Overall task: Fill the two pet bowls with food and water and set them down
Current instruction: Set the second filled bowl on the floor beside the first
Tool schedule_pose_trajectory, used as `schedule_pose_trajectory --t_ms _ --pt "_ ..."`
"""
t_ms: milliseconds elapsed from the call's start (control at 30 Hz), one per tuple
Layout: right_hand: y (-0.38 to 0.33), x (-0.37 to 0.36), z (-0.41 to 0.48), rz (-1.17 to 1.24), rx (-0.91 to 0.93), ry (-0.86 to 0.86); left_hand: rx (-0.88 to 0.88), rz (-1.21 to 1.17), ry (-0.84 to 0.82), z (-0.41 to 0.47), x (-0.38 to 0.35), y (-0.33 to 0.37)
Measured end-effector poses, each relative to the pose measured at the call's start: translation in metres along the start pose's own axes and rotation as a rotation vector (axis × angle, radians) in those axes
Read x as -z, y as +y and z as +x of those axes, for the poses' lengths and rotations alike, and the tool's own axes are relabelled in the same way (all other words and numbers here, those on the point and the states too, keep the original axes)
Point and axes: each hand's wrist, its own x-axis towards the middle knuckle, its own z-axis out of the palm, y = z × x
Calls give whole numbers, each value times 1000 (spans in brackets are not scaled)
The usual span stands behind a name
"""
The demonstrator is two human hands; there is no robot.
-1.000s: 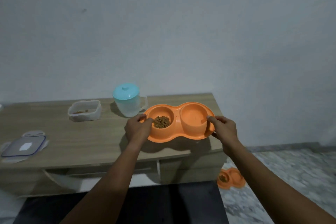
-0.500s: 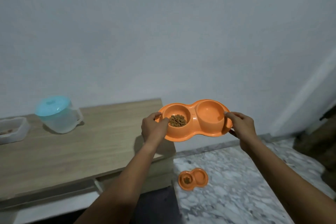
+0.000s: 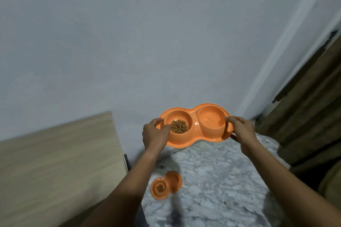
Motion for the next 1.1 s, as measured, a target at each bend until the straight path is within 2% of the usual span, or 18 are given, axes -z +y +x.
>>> schedule_pose_trajectory --t_ms 233,433,567,833,933,1100 --pt "53 17 109 -71 -72 -24 81 62 14 39 -96 -32" --pt "137 20 217 -158 -155 -129 250 137 94 75 -195 -110" --pt "220 10 294 -227 -221 -150 355 125 146 113 -262 -193" --pt "498 -26 441 -309 -304 -200 452 95 213 189 -404 -473" --pt "585 -33 474 -326 -325 -215 487 109 218 205 -442 -553" --pt "691 -39 518 -373 -316 -232 459 146 236 226 -489 -650"
